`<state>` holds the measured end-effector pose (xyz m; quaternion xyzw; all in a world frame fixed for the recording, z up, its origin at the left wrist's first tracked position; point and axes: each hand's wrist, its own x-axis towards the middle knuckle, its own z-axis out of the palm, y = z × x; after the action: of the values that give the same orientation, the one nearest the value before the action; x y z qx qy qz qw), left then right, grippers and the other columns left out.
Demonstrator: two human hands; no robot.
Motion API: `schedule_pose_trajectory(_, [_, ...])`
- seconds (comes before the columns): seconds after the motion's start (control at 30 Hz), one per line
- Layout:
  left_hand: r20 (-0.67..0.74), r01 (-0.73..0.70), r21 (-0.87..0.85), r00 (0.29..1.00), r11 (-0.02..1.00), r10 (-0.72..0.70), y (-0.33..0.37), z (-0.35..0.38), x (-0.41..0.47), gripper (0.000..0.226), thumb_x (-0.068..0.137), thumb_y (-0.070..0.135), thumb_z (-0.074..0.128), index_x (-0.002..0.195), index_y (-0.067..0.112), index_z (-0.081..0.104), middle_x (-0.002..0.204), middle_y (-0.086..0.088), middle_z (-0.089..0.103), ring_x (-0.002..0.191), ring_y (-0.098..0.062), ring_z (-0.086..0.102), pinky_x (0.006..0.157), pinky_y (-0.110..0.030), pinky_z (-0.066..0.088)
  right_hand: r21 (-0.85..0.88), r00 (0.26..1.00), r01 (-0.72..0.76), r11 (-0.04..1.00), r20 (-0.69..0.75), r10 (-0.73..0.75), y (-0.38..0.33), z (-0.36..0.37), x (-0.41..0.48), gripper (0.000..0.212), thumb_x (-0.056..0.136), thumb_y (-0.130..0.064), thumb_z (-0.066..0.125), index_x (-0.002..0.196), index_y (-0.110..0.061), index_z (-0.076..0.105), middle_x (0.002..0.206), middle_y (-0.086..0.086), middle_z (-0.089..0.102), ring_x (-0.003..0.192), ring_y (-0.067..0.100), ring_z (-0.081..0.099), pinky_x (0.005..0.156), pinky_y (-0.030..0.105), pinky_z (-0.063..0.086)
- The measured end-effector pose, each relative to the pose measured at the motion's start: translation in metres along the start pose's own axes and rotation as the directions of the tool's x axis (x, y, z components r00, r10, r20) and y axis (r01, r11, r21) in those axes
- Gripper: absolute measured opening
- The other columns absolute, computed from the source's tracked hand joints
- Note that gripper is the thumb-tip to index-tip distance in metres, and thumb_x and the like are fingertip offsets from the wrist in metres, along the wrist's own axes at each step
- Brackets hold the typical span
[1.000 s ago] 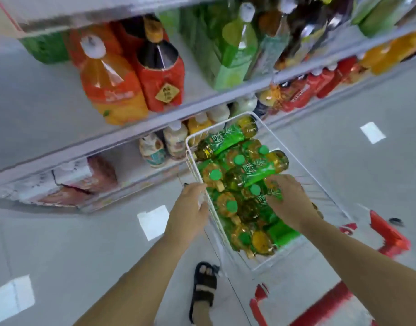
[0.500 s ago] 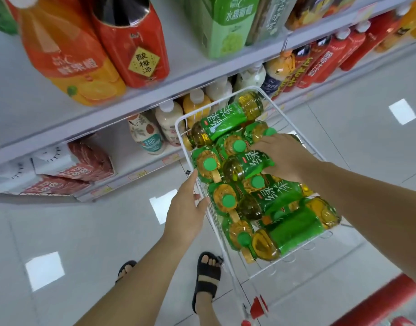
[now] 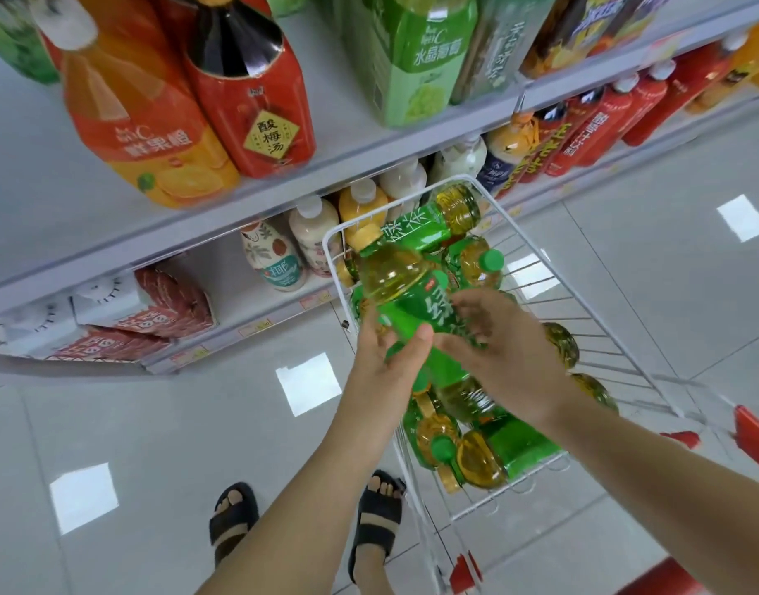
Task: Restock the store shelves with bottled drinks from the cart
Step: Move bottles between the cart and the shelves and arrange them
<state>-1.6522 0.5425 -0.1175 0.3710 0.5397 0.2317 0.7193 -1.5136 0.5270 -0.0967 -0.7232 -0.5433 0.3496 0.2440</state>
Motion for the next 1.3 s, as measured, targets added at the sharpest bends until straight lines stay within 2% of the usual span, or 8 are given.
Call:
schedule_pose_trajectory(0.13, [-0.173,-0.08,-0.146,0.983,0.986,0.054,-0.004,-0.015,0.0,0.066,0.069,0.043,0.072,0.127,0.024,0.047,0.116,-0.001,0.065,0.107,-0.021,0.063,0.094,-0.052,0.048,0.134,0.974,0.081,0.988,0.199,-0.107,-0.017,0.011,-0.003,0.024,0.085,-0.021,0.064,0.109,-0.021,0.062,0.095,-0.019,0.06,0.09,-0.005,0.058,0.084,0.009,0.046])
schedule_pose_trajectory(0.3, [-0.239,-0.084,-0.278,0.971,0.957,0.015,-0.011,-0.045,-0.006,0.061,0.072,0.036,0.071,0.127,0.021,0.049,0.116,-0.002,0.066,0.102,-0.017,0.066,0.084,-0.04,0.054,-0.211,0.891,0.07,0.975,0.454,0.034,0.021,-0.014,0.026,0.037,0.088,-0.022,0.062,0.124,-0.028,0.053,0.124,-0.012,0.055,0.11,-0.002,0.047,0.099,0.018,0.034])
schedule_pose_trajectory(0.43, [-0.264,-0.094,-0.247,0.964,0.965,0.027,-0.012,-0.054,-0.008,0.059,0.07,0.037,0.073,0.123,0.023,0.051,0.11,0.002,0.067,0.097,-0.013,0.067,0.073,-0.031,0.054,-0.633,0.731,0.151,0.759,0.589,0.345,0.063,-0.022,0.026,0.059,0.081,-0.021,0.068,0.133,-0.032,0.041,0.141,-0.001,0.042,0.125,0.018,0.042,0.105,0.037,0.03])
schedule_pose_trajectory(0.6, [-0.275,-0.077,-0.294,0.962,0.953,-0.007,-0.02,-0.06,-0.01,0.054,0.068,0.035,0.067,0.119,0.025,0.052,0.108,0.002,0.066,0.096,-0.014,0.066,0.074,-0.033,0.053,-0.708,0.756,0.215,0.673,0.556,0.345,0.077,-0.005,0.028,0.056,0.075,-0.028,0.073,0.115,-0.03,0.034,0.124,-0.001,0.055,0.116,0.023,0.05,0.112,0.057,0.007])
schedule_pose_trajectory(0.8, [-0.261,-0.042,-0.288,0.965,0.957,-0.037,-0.022,-0.066,-0.018,0.052,0.069,0.036,0.066,0.119,0.026,0.052,0.109,0.002,0.066,0.097,-0.014,0.066,0.078,-0.036,0.053,-0.74,0.783,0.323,0.59,0.559,0.273,0.076,-0.009,0.028,0.07,0.073,-0.042,0.074,0.126,-0.027,0.032,0.13,-0.002,0.052,0.123,0.023,0.043,0.114,0.049,0.016])
schedule_pose_trajectory(1.0, [-0.245,-0.079,-0.151,0.969,0.985,0.04,0.005,-0.072,-0.045,0.061,0.061,0.039,0.073,0.117,0.026,0.054,0.107,0.001,0.069,0.099,-0.018,0.067,0.091,-0.048,0.051,-0.539,0.895,0.195,0.819,0.439,0.076,0.017,-0.039,0.004,0.076,0.07,-0.043,0.077,0.135,-0.028,0.04,0.128,-0.007,0.048,0.118,0.012,0.043,0.093,0.021,0.031])
schedule_pose_trajectory(1.1, [-0.243,-0.139,-0.116,0.964,0.983,0.108,0.041,-0.078,-0.07,0.055,0.061,0.04,0.076,0.111,0.034,0.055,0.103,0.007,0.07,0.097,-0.014,0.067,0.09,-0.046,0.051,-0.249,0.958,0.055,0.967,0.286,0.019,-0.049,-0.054,-0.014,0.067,0.067,-0.033,0.081,0.124,-0.029,0.047,0.103,-0.021,0.051,0.089,-0.014,0.047,0.072,-0.002,0.032])
schedule_pose_trajectory(1.3, [-0.32,-0.351,0.058,0.88,0.934,0.351,0.137,-0.118,-0.139,0.042,0.075,0.034,0.069,0.111,0.041,0.049,0.096,0.019,0.065,0.084,0.007,0.063,0.063,-0.013,0.046,0.006,0.987,0.153,0.988,0.053,-0.153,-0.187,-0.058,-0.033,0.058,0.059,-0.034,0.086,0.106,-0.033,0.052,0.099,-0.006,0.06,0.082,-0.002,0.052,0.069,0.004,0.041])
